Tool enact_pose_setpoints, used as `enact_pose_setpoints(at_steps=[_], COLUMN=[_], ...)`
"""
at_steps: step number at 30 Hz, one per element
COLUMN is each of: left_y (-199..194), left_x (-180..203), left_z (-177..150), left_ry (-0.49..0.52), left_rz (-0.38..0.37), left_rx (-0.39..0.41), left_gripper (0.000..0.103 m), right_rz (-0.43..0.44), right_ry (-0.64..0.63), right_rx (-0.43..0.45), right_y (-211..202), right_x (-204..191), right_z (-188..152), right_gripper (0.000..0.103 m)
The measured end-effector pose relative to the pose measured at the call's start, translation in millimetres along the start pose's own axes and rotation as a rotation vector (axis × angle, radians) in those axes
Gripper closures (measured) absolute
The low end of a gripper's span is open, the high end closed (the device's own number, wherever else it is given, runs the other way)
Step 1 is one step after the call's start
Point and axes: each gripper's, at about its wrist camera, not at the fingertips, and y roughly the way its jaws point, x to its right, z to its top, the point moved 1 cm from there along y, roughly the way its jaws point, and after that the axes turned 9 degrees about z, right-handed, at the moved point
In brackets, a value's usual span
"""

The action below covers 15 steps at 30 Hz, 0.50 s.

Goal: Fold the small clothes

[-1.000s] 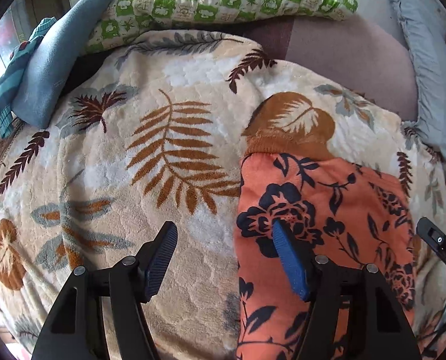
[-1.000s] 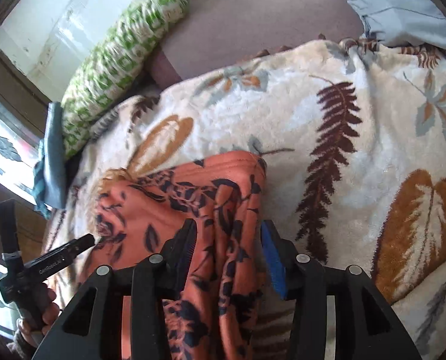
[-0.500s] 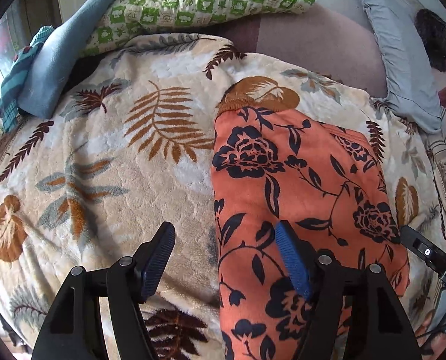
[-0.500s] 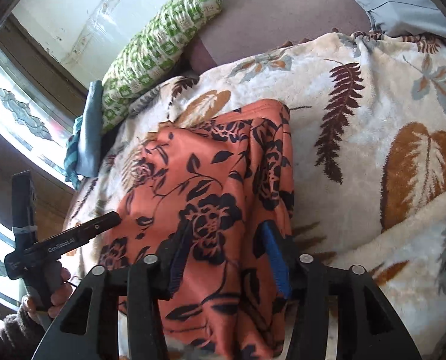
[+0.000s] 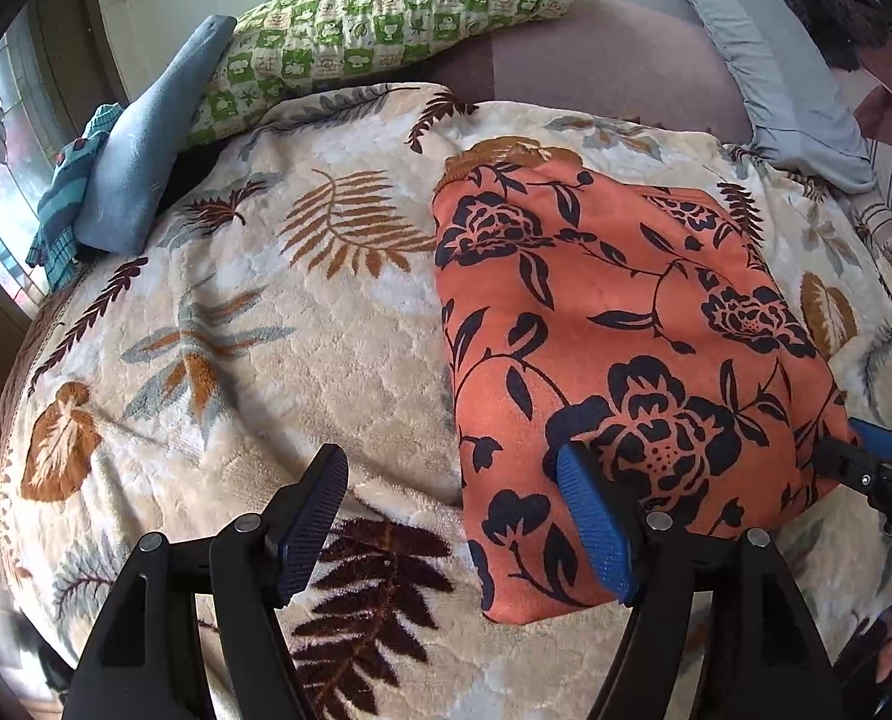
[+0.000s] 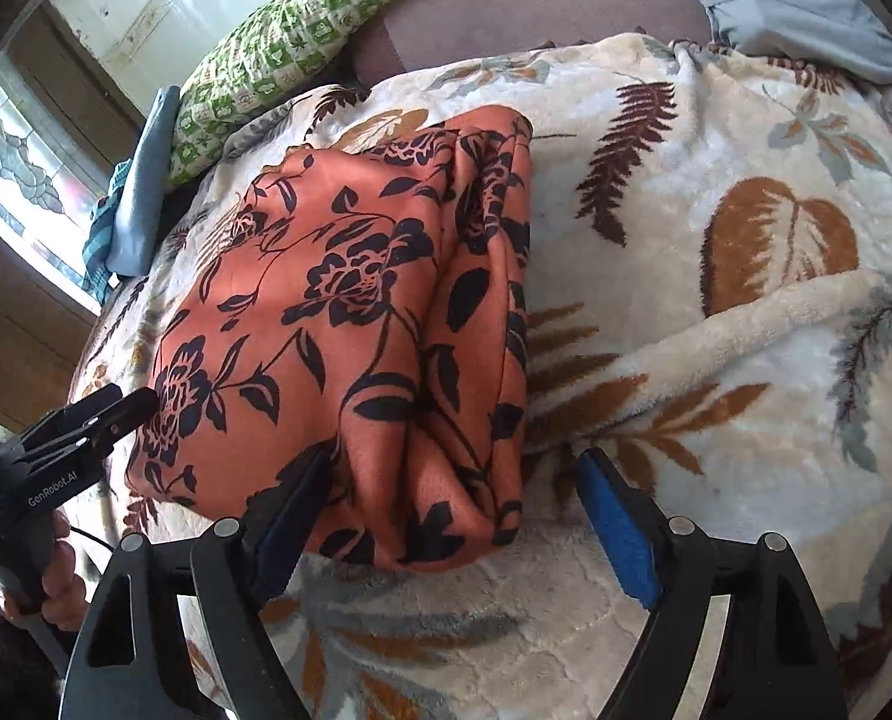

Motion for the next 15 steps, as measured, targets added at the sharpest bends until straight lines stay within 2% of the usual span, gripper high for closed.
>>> enact_pose_setpoints(at_steps=[5,8,10,15], left_y=[-25,-44,-59,-87], left_x=[-2,-5,-6,-12], left_z=[-14,-23,-32,-73], left_ry=[0.032,0.042,0.063,0.180], left_rz=[-0.016,-0.023,-0.019,-0.083], left_rx=[0.009,0.025,0.051,0.061], left_gripper=[0.032,0.032,0.031,0.031], right_rz=[-0.091,-0.139,-0.149,-0.222], right_ry=[-0.081,-0.141,-0.169,-0.244], right_rx=[0.056,0.051,0.042,0.046], right_y=[-46,-64,-71,-85], right_x=[-16,-27,-35,-48], right_z=[-12,-28,-41,-65], right_gripper=[0.017,0.009,0.000,0.000])
